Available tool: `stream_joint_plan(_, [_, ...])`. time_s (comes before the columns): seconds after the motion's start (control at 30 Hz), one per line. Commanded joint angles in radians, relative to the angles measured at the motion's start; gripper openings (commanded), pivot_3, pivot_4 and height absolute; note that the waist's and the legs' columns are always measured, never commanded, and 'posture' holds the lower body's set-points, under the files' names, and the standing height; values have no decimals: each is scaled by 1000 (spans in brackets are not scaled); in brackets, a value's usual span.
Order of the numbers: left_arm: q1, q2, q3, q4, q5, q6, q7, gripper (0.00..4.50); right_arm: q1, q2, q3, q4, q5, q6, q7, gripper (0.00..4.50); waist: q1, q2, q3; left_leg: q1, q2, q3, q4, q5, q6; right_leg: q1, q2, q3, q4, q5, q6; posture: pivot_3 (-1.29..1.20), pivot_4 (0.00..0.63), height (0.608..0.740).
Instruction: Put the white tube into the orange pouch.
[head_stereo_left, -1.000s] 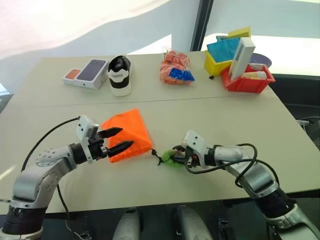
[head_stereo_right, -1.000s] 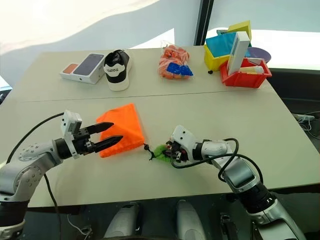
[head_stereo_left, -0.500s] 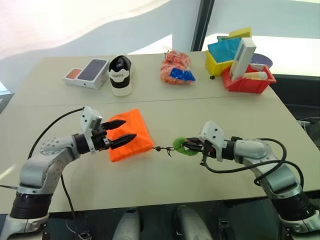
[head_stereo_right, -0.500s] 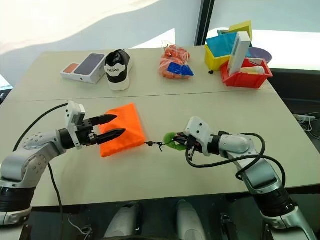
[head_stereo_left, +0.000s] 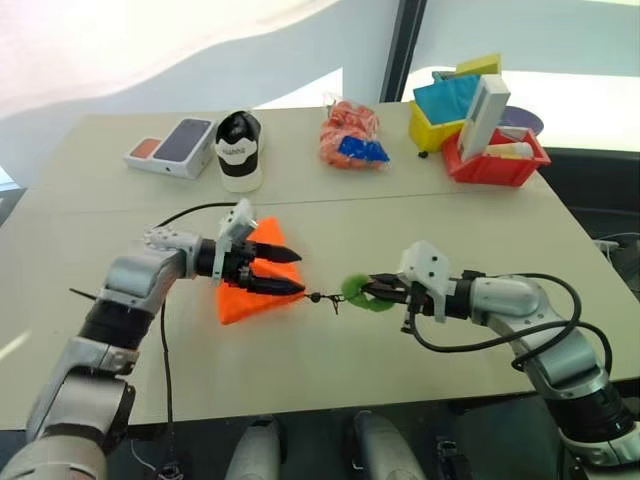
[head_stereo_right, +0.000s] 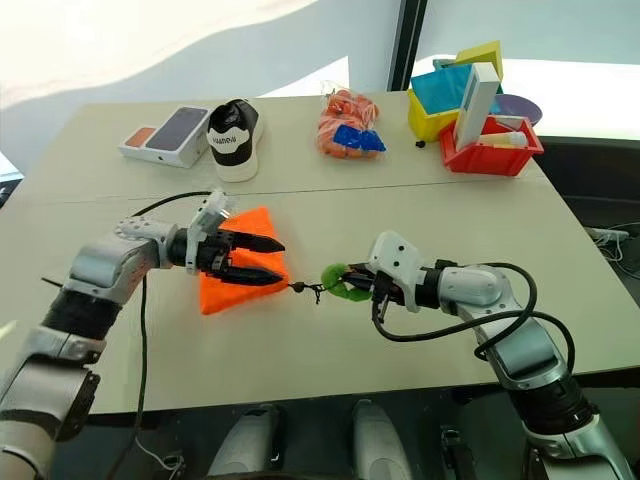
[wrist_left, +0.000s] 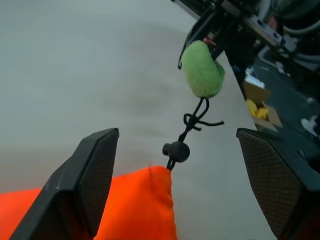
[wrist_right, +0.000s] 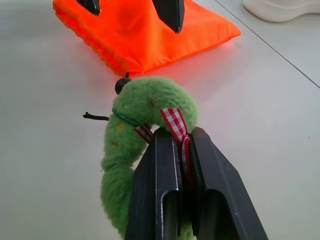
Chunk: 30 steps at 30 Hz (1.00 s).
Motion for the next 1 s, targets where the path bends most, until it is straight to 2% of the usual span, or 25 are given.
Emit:
stream_joint_plan(0.03, [-81, -11, -84, 112, 73, -128, -138, 4020, -20, -1, 5, -53, -1, -20, 7, 64, 1, 0, 0, 0, 0, 0, 0, 0, 0, 0, 0, 0, 0, 0, 1, 0, 150, 740])
stream_joint_plan(0.13, [-177, -36, -200, 258, 100, -282, -149, 4020, -24, 4, 21, -71, -2, -20, 10, 64, 4, 0, 0, -1, 0, 0, 0, 0, 0, -1, 0, 0, 1, 0, 2, 0, 150, 740])
stream_joint_plan(0.4, [-317, -140, -378, 496, 104, -512, -149, 4020, -21, 22, 64, -136, -7, 0, -12, 64, 2, 0, 0, -3, 0, -1, 1, 0, 0, -2, 0, 0, 0, 1, 3, 0, 150, 740])
stream_joint_plan(0.73, [-379, -143, -538, 548, 24, -570, -149, 4020, -24, 27, 73, -146, -43, -31, -36, 64, 2, 0, 0, -6, 0, -1, 1, 0, 1, -5, 0, 0, 2, 1, 4, 0, 150, 740])
stream_joint_plan(1.0, [-362, -115, -544, 523, -16, -592, -149, 4020, -68, 10, 67, -61, -138, -99, -52, 64, 1, 0, 0, -7, 0, -2, 2, 0, 1, -6, 0, -1, 2, 1, 4, 0, 150, 740])
